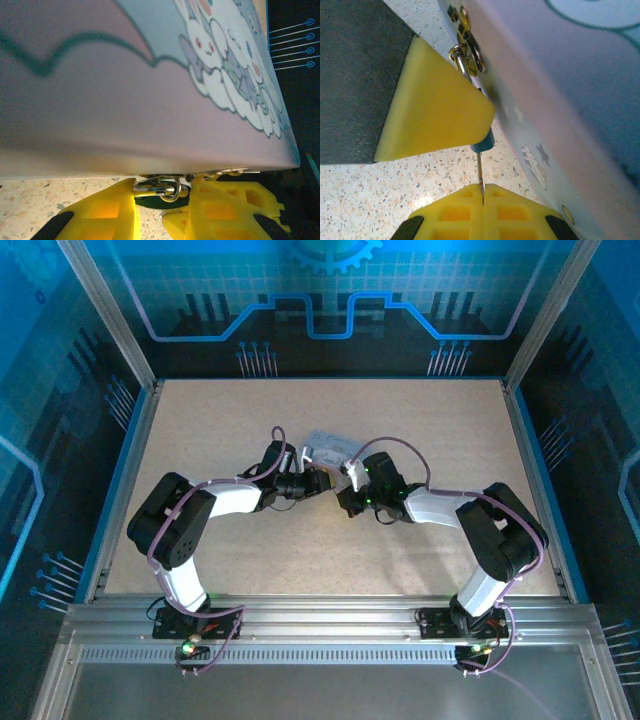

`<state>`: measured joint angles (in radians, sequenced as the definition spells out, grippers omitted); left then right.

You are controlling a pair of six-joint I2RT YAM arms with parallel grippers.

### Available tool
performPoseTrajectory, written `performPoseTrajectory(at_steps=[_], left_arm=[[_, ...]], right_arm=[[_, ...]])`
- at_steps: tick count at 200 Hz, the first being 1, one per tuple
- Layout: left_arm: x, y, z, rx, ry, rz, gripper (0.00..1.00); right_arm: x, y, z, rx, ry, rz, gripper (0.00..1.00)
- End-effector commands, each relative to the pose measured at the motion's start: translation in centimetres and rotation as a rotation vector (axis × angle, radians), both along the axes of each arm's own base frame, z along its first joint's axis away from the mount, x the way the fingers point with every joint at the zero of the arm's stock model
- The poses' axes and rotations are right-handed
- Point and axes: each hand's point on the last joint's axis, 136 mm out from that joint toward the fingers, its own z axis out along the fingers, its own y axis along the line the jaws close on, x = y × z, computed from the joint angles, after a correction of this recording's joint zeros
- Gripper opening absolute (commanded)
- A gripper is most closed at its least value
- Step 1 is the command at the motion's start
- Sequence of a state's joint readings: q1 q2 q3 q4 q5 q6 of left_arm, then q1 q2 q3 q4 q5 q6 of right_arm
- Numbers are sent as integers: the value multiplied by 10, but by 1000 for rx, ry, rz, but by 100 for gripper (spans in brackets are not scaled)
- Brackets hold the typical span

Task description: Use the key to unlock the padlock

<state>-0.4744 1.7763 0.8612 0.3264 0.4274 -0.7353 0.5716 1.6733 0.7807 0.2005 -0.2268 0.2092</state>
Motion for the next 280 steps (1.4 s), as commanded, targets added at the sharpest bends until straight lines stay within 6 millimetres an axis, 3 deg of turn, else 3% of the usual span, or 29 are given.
performPoseTrajectory(at_steps=[1,140,280], left_arm=[[-7,-8,20,-56,-20,-29,13],[-9,-11,22,-77,10,-18,13],[-10,-11,23,-81,22,-17,13]], right_arm=[[9,10,16,38,-62,-7,0],[19,11,29,102,-133,-53,0],[26,16,58,254,-163,-57,0]])
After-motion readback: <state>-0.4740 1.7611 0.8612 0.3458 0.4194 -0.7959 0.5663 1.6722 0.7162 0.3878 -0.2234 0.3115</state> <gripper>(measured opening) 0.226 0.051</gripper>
